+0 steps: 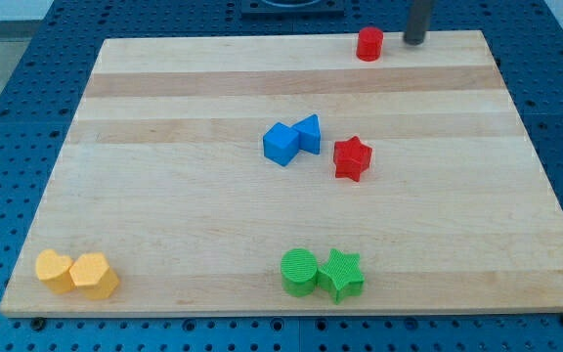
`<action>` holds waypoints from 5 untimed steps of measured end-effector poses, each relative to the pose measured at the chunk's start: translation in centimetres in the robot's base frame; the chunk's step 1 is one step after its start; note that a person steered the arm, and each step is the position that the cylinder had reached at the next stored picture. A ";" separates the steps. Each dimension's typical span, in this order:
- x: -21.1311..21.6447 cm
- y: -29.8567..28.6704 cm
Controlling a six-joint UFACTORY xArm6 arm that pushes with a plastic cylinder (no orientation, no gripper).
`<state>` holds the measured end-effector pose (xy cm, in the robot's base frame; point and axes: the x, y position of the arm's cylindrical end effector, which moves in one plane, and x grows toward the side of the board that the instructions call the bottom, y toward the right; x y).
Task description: Move the red circle towards the red star
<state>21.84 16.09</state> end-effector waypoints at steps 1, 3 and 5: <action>3.6 -3.6; -0.8 -2.2; -1.5 -7.0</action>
<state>20.30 9.08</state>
